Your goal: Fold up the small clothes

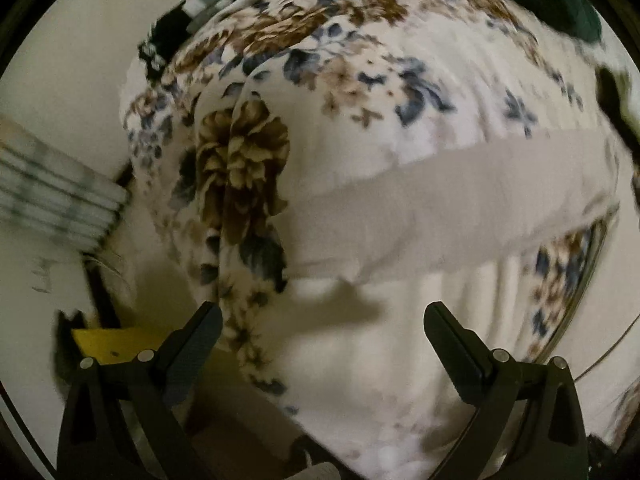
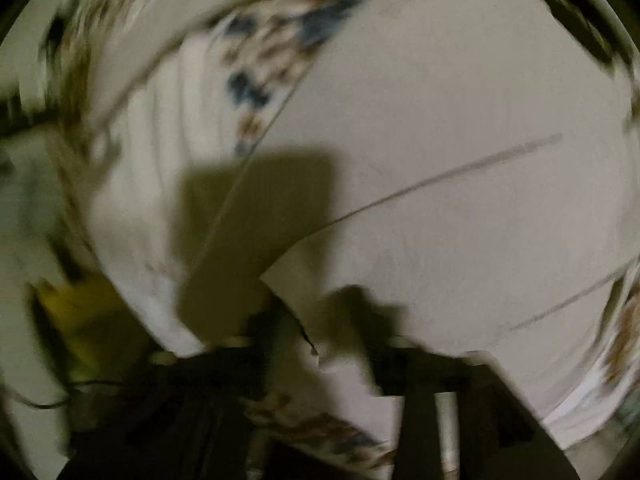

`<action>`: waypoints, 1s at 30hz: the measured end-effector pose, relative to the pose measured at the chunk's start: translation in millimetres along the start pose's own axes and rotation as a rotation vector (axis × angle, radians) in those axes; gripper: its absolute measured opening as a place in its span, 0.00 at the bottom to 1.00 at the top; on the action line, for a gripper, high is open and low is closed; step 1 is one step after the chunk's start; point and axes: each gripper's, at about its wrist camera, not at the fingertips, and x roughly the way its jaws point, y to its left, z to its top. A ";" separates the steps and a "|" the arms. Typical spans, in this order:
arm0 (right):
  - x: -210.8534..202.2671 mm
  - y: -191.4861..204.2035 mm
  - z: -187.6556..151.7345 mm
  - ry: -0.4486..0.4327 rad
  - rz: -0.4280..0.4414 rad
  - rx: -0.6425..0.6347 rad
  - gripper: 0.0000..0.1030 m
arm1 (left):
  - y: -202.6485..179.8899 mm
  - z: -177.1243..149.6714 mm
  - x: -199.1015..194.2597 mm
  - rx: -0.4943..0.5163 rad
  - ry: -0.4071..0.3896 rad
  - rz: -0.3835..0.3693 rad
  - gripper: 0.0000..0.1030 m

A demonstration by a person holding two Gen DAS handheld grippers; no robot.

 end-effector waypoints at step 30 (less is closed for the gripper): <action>-58.8 -186.6 -41.7 -0.112 0.097 0.590 0.64 | 32.8 40.8 26.3 -0.109 -0.072 -0.182 0.05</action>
